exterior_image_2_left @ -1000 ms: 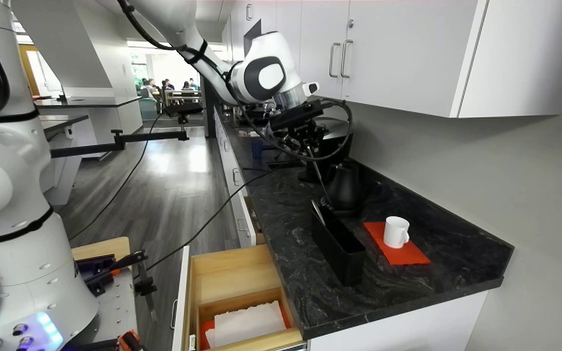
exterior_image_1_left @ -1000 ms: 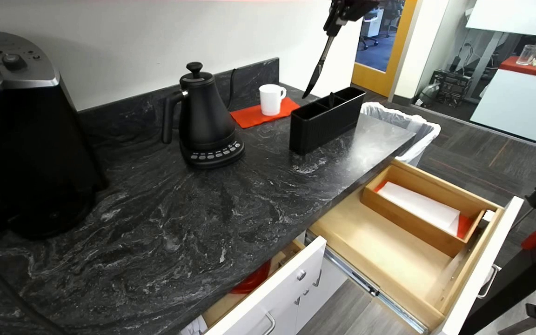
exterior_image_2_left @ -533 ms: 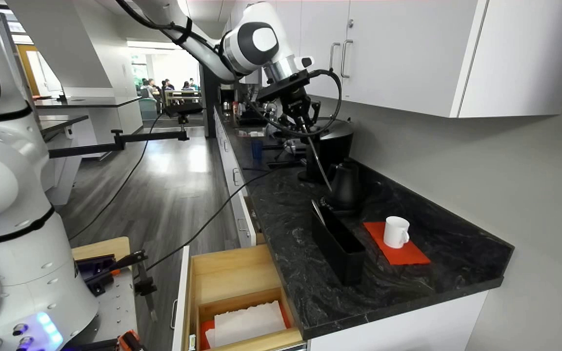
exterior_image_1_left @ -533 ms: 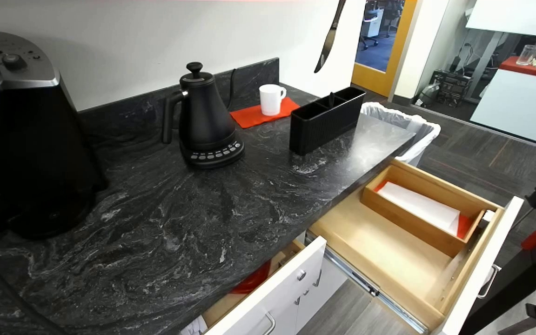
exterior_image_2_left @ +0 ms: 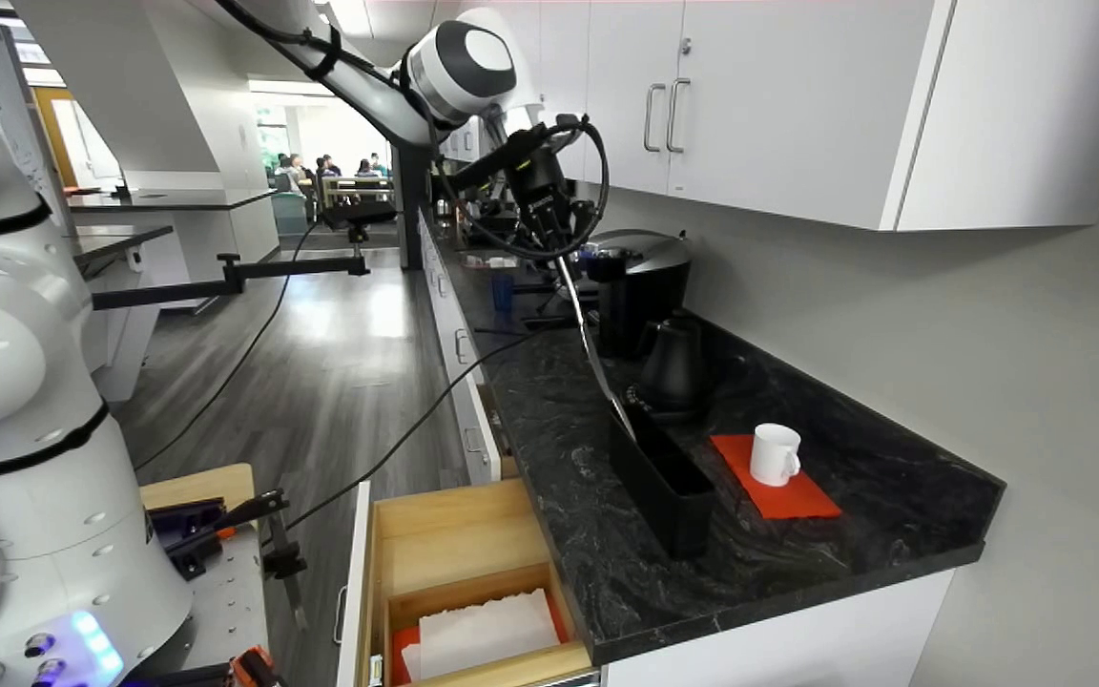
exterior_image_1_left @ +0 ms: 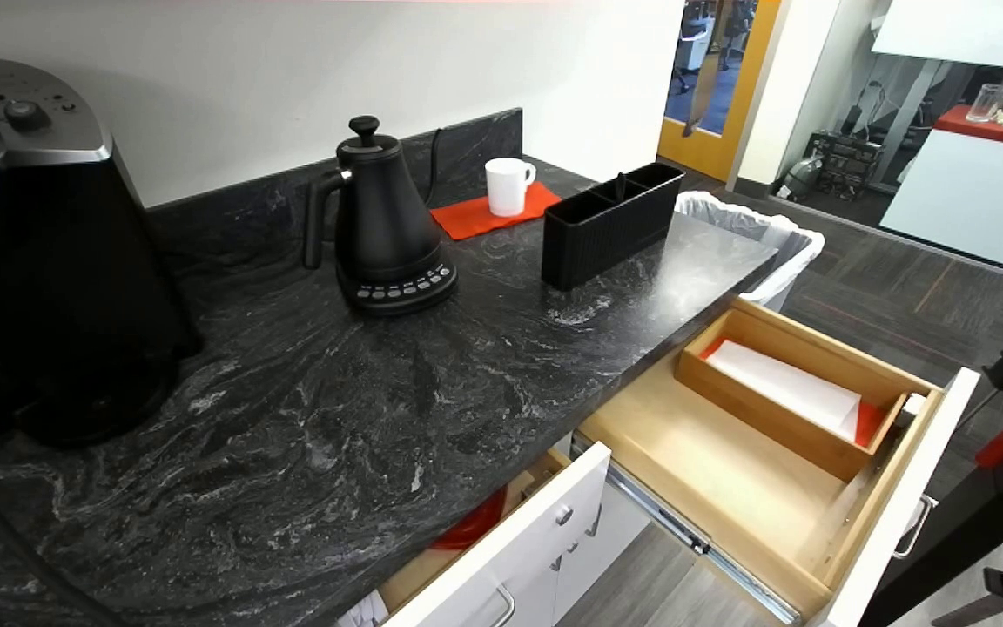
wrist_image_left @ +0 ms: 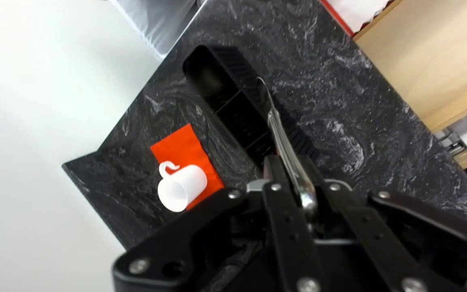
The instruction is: Take the butter knife from the cutlery holder followed by the fork
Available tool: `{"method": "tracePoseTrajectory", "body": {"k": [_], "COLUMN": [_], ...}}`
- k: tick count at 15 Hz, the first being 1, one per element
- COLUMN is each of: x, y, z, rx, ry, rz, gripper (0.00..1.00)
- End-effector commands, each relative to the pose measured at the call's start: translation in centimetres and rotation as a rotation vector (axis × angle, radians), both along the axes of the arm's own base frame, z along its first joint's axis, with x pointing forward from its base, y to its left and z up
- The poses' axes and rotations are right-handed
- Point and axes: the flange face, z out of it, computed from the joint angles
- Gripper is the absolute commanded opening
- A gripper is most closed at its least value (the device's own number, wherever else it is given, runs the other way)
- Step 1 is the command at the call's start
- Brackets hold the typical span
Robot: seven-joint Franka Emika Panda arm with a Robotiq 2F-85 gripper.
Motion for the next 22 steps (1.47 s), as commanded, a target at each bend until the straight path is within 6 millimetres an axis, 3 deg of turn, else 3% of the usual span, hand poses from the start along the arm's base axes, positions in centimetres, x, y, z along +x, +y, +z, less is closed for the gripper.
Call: {"method": "tracePoseTrajectory", "body": {"k": [1, 6, 9, 17, 22], "x": [-3.3, -5.4, -6.2, -9.0, -9.2], "y": [1.0, 1.3, 0.4, -4.7, -7.5], "z": [-1.4, -5.5, -7.3, -12.4, -15.0], "rx": [-0.020, 0.027, 0.053, 0.200, 0.279], "ry": [0.092, 0.152, 0.179, 0.196, 0.160], "rz": [-0.109, -0.147, -0.184, -0.334, -0.417], "gripper": [0.07, 0.06, 0.06, 0.06, 0.06]}}
